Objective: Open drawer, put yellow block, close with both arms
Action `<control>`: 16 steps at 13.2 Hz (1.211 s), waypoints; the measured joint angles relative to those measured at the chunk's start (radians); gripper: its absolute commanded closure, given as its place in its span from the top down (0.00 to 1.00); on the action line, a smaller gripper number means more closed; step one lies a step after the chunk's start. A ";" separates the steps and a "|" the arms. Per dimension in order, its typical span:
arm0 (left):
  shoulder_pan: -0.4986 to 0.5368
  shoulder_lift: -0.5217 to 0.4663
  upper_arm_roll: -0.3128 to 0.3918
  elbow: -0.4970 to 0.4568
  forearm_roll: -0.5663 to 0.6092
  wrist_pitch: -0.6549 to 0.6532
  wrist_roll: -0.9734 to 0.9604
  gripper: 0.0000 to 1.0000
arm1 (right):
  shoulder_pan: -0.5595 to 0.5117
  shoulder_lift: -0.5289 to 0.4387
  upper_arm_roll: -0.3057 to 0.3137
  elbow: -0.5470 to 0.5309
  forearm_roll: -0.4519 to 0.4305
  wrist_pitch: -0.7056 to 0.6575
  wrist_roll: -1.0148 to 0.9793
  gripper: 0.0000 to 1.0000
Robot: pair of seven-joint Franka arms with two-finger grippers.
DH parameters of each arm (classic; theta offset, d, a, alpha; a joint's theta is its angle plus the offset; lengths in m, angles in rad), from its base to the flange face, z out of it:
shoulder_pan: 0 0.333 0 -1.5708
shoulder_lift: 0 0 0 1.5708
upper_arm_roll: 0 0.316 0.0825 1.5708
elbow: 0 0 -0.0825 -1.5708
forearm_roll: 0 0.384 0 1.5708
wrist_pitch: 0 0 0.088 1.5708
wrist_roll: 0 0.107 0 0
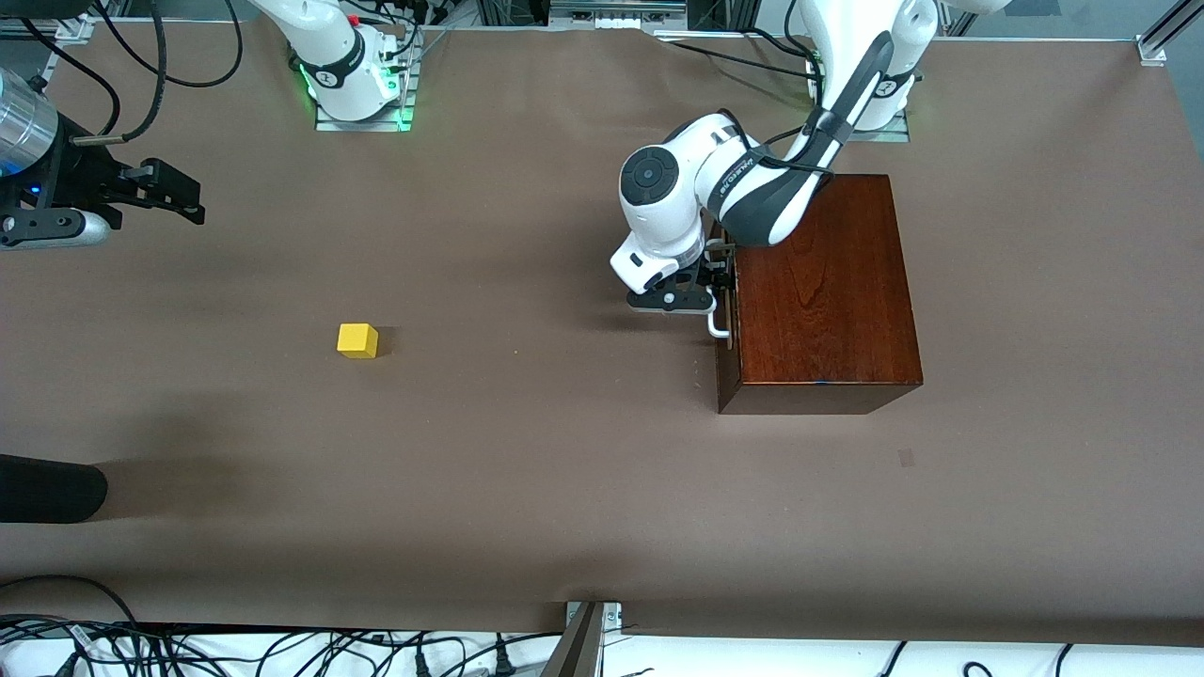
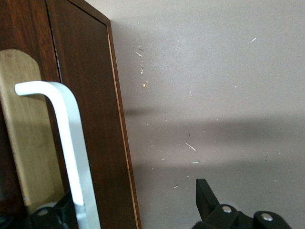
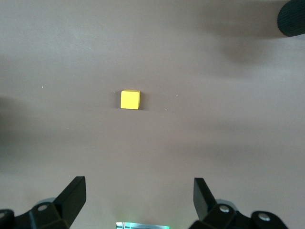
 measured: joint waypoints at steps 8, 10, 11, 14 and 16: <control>-0.031 0.019 0.003 0.025 0.003 0.046 -0.067 1.00 | 0.000 0.000 -0.001 0.000 0.000 0.000 0.000 1.00; -0.055 0.048 0.004 0.071 0.003 0.047 -0.090 1.00 | 0.000 0.000 -0.001 0.000 0.000 0.000 0.000 1.00; -0.067 0.065 0.002 0.099 0.003 0.049 -0.100 1.00 | 0.000 0.000 -0.001 0.000 0.000 0.000 0.000 1.00; -0.090 0.112 0.002 0.173 -0.018 0.044 -0.120 1.00 | 0.000 0.000 -0.001 0.000 0.000 0.000 0.000 1.00; -0.104 0.131 0.004 0.205 -0.029 0.042 -0.120 1.00 | 0.000 0.000 -0.001 0.000 0.000 0.000 0.000 1.00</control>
